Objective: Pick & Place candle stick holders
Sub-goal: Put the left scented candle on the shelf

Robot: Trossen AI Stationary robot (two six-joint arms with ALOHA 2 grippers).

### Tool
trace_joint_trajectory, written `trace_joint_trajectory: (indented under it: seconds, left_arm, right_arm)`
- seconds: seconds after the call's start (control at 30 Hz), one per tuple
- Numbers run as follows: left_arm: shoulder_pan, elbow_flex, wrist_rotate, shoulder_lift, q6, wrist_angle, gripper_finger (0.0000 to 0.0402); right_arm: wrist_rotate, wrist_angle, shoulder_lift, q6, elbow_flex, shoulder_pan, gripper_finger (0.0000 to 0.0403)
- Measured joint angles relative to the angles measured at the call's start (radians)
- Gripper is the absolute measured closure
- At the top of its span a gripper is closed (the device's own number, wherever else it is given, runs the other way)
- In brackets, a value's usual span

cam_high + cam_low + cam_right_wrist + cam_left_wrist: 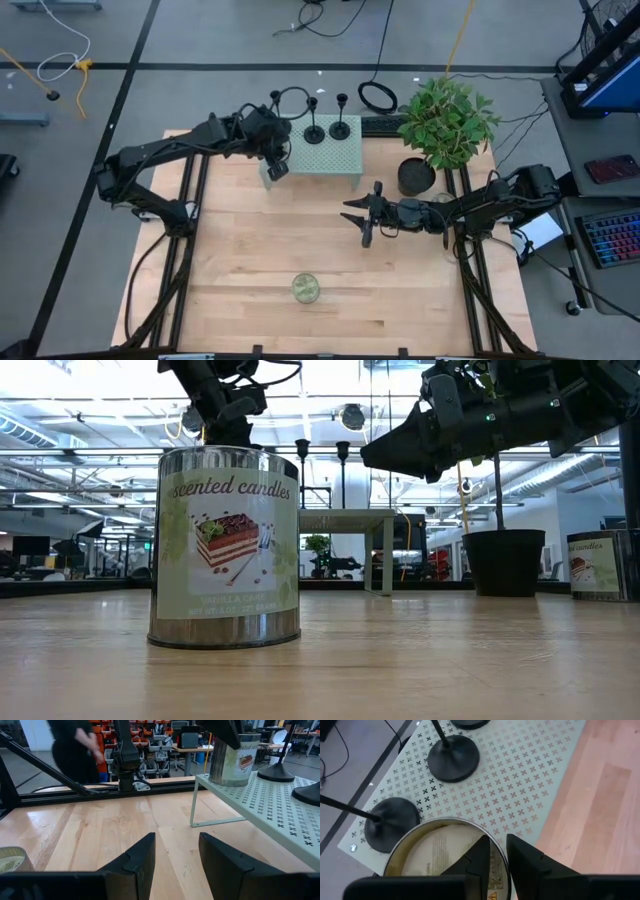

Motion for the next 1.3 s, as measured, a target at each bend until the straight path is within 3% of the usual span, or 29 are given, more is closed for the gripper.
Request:
trace_joint_trajectory:
  seconds: [0.77, 1.07, 1.3]
  left_arm:
    - [-0.039, 0.024, -0.055, -0.039, 0.063, 0.005, 0.0329]
    - [-0.07, 0.023, 0.003, -0.066, 0.096, -0.004, 0.0323]
    - [-0.151, 0.024, 0.042, -0.066, 0.146, 0.001, 0.0266]
  right_arm:
    - [-0.003, 0.002, 0.0, -0.023, 0.0, 0.0, 0.0257]
    - [-0.003, 0.001, 0.001, -0.079, 0.0, 0.023, 0.0207]
    - [-0.002, 0.001, 0.001, -0.079, 0.0, 0.024, 0.0171]
